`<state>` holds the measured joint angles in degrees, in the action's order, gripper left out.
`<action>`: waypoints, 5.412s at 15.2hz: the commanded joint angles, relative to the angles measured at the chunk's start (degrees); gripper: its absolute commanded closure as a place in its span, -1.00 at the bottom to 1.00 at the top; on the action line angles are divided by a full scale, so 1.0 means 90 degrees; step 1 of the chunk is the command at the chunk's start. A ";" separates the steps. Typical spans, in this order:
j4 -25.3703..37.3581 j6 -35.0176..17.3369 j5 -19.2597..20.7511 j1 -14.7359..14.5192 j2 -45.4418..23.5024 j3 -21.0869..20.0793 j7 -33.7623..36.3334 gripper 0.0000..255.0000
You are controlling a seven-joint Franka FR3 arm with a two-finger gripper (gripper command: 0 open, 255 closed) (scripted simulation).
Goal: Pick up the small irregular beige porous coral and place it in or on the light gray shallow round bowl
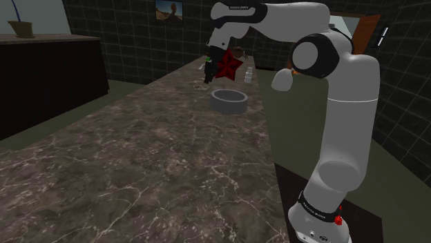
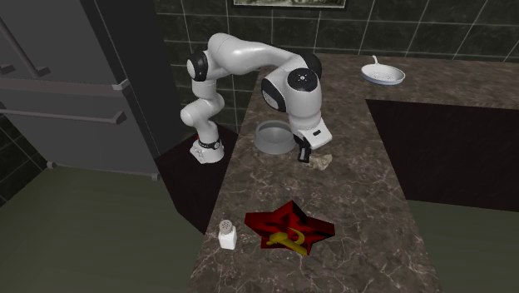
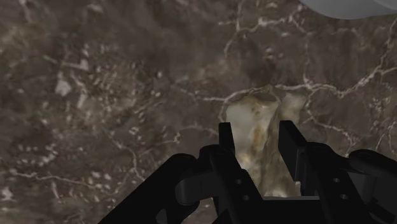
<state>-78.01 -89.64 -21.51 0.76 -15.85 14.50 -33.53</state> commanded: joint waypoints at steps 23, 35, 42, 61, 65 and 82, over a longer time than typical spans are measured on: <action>0.2874 0.1955 -0.0311 0.0403 -0.0882 -0.0025 0.0518 1.00; 0.0377 0.1617 0.0260 -0.0078 0.1352 0.0052 0.0542 1.00; -0.1551 0.1469 0.0711 -0.0187 0.3258 -0.0139 0.0755 1.00; -0.3784 -0.0067 0.0865 -0.0124 0.3940 -0.0259 0.0447 1.00; -0.3784 -0.0067 0.0865 -0.0124 0.3940 -0.0259 0.0447 1.00; -0.2729 0.0755 0.0858 -0.0091 0.3671 -0.0092 0.0432 -1.00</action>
<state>-102.66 -82.94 -13.79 -0.06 17.20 13.66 -29.64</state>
